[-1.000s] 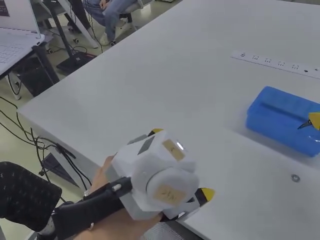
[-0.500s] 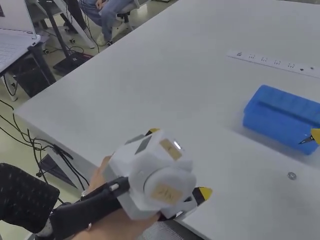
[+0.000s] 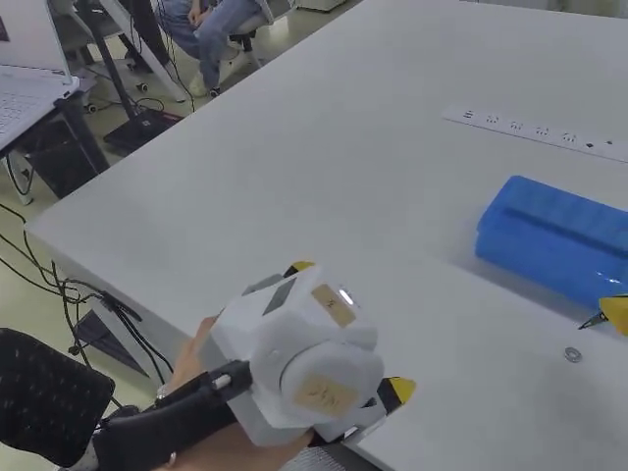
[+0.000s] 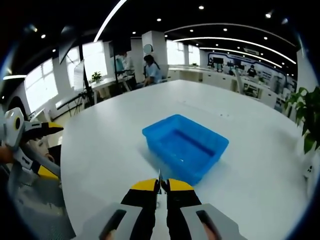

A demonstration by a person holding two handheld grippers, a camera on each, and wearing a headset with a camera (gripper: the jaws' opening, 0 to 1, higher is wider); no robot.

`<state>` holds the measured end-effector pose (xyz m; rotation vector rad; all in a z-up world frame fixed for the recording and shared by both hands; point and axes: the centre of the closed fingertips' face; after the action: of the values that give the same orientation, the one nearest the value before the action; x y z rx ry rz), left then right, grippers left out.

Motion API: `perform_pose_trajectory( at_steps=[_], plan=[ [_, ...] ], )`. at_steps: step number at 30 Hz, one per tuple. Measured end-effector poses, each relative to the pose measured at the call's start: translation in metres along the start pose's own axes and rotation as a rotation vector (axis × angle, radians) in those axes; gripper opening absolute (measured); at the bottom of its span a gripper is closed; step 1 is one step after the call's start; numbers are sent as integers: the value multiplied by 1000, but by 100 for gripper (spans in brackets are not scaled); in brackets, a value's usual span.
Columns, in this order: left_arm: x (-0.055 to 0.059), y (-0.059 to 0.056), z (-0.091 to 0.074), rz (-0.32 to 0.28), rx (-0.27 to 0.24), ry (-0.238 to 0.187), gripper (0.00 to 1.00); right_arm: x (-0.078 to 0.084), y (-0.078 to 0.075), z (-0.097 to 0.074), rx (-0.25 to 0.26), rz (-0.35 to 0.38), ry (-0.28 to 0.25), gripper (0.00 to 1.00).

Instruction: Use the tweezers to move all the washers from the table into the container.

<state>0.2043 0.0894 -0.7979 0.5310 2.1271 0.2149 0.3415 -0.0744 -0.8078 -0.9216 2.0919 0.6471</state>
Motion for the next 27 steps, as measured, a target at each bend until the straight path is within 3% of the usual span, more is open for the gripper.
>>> perform_pose_trajectory(
  at_steps=[10,21,27],
  plan=[
    [0,0,0,1,0,3,85,16,7,-2,-3,-3,57,3],
    [1,0,0,3,0,7,85,20,4,3,-5,5,73,3],
    [0,-1,0,4,0,9,84,18,3,7,0,-43,75,3]
  ],
)
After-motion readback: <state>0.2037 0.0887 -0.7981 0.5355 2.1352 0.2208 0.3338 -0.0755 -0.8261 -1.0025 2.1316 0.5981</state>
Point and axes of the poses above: the centre of the closed fingertips' face, and the gripper's own axes: z roughly forward along the fingers, y roughly to its left, x roughly out of its underside, and after that the axes turned 5 degrees about z, right-handed
